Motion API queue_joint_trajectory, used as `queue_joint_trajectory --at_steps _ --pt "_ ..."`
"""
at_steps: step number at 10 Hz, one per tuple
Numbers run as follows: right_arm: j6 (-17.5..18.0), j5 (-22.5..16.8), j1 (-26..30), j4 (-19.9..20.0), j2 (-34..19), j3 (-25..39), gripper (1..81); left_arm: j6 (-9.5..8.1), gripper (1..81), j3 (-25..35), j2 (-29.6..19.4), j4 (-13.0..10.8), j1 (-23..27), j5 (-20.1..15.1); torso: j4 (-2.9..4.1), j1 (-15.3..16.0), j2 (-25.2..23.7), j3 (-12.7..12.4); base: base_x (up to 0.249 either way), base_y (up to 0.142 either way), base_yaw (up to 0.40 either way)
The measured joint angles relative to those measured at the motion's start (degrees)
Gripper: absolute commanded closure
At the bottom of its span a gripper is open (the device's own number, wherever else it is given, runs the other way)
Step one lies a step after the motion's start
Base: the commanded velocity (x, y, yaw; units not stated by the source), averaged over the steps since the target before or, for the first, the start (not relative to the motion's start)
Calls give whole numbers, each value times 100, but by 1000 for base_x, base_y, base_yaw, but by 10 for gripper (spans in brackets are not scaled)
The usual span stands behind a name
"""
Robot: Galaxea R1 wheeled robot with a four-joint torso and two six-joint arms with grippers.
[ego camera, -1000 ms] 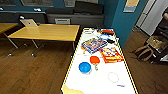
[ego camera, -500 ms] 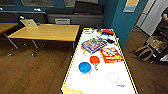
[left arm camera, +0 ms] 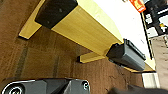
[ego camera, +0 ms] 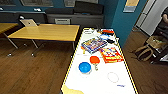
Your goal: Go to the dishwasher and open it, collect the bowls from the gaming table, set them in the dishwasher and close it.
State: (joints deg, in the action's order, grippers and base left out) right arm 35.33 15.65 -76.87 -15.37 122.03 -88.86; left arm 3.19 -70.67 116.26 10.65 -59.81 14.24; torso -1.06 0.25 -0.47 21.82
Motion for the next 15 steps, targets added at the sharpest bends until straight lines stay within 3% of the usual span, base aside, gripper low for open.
queue_joint_trajectory --at_steps 2,5,9,11,13,15 --pt "-20 123 -99 -179 642 -425 811 2 10 195 -30 273 450 -74 0 0 0 0 0 0 0" --pt "-35 173 -221 -461 1402 -1180 811 0 10 480 -88 463 1143 -377 0 0 0 0 0 0 0" --pt "-35 176 -212 -647 1961 -1637 811 -9 10 521 33 767 2068 -802 0 0 0 0 0 0 0" --pt "-35 28 -61 -651 2031 -1687 811 -17 10 177 375 937 2243 -1124 0 0 0 0 0 0 0" --pt "-33 -477 151 -656 2269 -1859 811 -17 10 -354 840 1023 2403 -1495 0 0 0 0 0 0 0" --pt "-30 -614 162 -660 2428 -2035 811 -39 10 -723 1108 1175 2483 -1892 0 0 0 0 0 0 0"
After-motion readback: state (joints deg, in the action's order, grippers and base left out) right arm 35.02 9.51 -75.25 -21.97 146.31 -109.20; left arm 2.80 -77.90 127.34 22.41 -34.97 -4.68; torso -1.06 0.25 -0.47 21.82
